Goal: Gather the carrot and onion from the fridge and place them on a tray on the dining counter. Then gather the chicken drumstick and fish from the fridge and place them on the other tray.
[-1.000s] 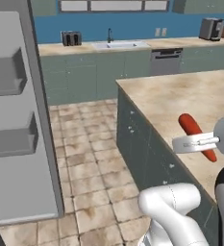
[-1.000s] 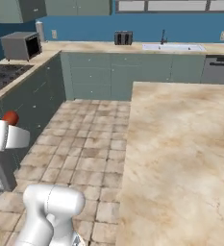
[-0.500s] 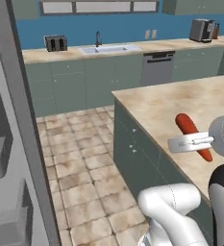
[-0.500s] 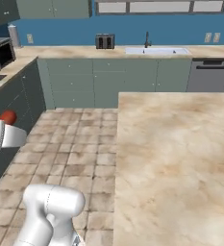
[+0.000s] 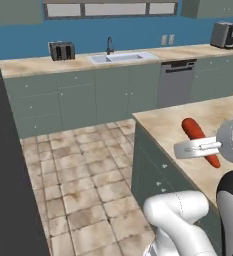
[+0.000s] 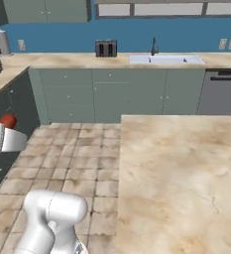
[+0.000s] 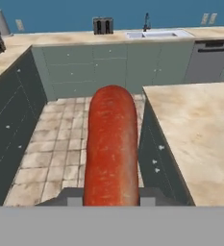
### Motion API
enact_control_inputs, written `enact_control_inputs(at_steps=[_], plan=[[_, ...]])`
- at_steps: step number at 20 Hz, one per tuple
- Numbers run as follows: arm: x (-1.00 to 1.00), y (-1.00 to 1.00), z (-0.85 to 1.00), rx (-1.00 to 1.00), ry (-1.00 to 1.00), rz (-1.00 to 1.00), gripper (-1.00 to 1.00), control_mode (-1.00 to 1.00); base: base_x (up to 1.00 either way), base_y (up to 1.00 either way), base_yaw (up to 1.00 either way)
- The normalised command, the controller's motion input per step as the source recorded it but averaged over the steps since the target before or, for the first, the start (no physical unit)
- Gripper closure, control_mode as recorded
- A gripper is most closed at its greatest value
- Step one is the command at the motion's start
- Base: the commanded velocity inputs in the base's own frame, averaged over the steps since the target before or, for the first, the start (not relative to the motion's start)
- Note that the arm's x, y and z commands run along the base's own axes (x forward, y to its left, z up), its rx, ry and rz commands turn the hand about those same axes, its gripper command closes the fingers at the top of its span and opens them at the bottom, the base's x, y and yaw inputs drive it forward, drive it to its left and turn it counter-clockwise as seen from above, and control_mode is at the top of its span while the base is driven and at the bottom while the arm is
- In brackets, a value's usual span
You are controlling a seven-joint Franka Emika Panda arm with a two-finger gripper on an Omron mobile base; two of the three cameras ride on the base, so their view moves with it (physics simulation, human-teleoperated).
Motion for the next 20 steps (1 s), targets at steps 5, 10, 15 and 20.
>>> enact_control_inputs(at_steps=[5, 10, 15, 20], plan=[[0.0, 0.0, 0.0, 0.0, 0.0, 0.0, 1.0, 1.0, 1.0, 0.34, -0.07], [0.0, 0.0, 0.0, 0.0, 0.0, 0.0, 1.0, 1.0, 1.0, 0.52, -0.14], [0.0, 0.0, 0.0, 0.0, 0.0, 0.0, 1.0, 1.0, 1.0, 0.64, -0.2], [0.0, 0.0, 0.0, 0.0, 0.0, 0.0, 1.0, 1.0, 0.93, 0.63, -0.28]])
